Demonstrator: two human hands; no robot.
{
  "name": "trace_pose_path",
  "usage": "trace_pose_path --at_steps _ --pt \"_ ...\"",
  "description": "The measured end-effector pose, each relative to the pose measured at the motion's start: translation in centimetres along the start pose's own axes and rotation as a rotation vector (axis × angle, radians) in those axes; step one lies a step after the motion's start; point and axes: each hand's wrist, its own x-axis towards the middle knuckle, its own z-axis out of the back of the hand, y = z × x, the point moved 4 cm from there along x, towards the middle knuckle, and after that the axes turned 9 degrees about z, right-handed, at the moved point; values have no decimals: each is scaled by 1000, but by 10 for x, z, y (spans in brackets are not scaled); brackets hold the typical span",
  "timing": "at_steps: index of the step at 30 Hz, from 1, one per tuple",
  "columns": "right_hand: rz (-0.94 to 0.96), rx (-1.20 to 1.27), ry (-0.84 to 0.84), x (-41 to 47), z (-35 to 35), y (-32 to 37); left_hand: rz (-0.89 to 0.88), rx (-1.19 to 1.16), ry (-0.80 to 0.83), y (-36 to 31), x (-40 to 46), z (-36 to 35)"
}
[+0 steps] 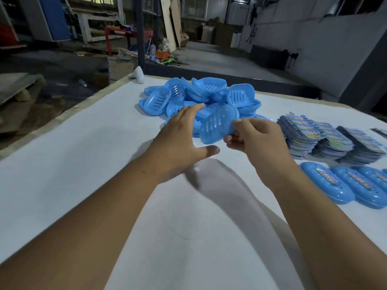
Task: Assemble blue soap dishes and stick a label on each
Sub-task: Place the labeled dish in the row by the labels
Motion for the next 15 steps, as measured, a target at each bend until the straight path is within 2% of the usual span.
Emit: trace_pose_path --at_steps 3,6,8,10,12,15 --pt "-164 252 33 -1 -4 -2 34 -98 69 1 0 -2" --pt "-291 288 36 0 0 -10 29 -112 103 1 0 -4" --pt "-282 58 34 3 9 -18 29 -87 135 2 1 -4" --pt "-154 -251 57 6 16 -19 31 -87 190 4 0 -6" --pt "-46 -337 204 5 15 -18 39 -105 259 6 -1 -10" --pt "17 -534 500 -2 9 -20 37 -76 311 8 -3 -12"
